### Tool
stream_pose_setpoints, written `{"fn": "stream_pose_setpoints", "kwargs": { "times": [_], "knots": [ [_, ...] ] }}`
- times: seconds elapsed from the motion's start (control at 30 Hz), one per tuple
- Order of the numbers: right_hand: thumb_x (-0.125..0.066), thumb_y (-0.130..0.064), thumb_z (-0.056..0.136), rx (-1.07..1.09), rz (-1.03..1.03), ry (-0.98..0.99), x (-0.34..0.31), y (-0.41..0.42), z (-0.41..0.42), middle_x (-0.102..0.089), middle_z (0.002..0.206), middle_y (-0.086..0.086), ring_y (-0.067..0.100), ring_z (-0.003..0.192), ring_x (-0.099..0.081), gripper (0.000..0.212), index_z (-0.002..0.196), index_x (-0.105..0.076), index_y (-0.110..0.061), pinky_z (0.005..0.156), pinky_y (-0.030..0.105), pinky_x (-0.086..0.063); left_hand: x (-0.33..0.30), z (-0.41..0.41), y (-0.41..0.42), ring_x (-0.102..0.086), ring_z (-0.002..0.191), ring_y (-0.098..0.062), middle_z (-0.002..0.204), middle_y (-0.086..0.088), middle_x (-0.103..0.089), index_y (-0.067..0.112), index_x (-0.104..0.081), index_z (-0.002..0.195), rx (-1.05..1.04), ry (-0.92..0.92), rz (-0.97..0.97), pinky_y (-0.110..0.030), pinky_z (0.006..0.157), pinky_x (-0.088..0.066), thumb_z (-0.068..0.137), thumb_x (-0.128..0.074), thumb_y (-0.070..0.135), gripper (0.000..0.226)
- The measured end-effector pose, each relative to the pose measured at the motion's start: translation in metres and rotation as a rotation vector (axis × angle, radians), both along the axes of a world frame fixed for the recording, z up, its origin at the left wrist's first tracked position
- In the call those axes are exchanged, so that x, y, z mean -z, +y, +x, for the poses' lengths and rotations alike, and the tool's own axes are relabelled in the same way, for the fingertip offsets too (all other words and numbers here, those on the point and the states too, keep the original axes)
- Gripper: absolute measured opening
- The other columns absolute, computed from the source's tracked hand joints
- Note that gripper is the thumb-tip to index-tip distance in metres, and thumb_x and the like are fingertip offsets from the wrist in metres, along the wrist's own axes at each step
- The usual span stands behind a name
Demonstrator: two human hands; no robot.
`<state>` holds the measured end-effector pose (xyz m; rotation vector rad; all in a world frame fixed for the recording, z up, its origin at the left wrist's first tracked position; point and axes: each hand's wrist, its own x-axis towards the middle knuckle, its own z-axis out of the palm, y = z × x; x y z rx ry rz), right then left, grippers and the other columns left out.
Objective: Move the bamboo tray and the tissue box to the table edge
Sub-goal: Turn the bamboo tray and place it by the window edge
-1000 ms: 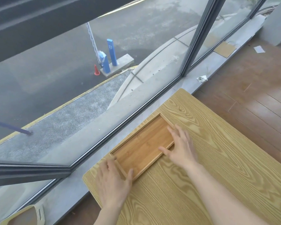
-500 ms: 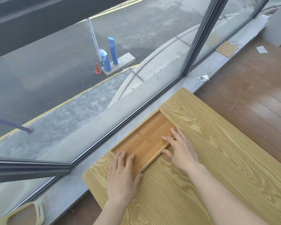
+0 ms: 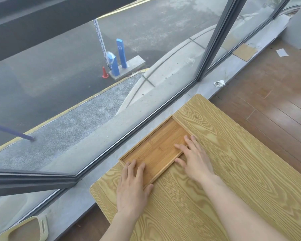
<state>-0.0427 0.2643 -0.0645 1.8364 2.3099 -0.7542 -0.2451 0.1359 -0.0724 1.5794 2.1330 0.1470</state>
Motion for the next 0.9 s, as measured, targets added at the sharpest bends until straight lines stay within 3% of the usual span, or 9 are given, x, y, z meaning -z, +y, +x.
{"fn": "stream_pose_setpoints", "kwargs": {
  "times": [0.7,0.9],
  "knots": [
    [-0.057,-0.049,0.101,0.021,0.014,-0.045,0.001,-0.008,0.002,-0.014,0.177,0.005,0.024,0.165,0.001,0.063,0.159,-0.039,-0.034,0.134,0.044,-0.011,0.005,0.005,-0.004,-0.009,0.153,-0.022,0.165,0.002,-0.020,0.033,-0.027,0.152,0.035,0.048,0.032,-0.038,0.122,-0.016,0.088,-0.056,0.062,0.076],
    [-0.042,-0.073,0.094,0.062,0.032,-0.050,-0.015,-0.024,0.012,-0.004,0.178,0.006,0.024,0.165,0.003,0.082,0.165,-0.025,-0.034,0.134,0.049,-0.009,-0.006,0.007,-0.004,-0.011,0.153,-0.022,0.165,0.000,-0.023,0.034,-0.029,0.154,0.103,0.080,0.098,-0.042,0.125,-0.014,0.087,-0.042,0.073,0.079]
  ]
}}
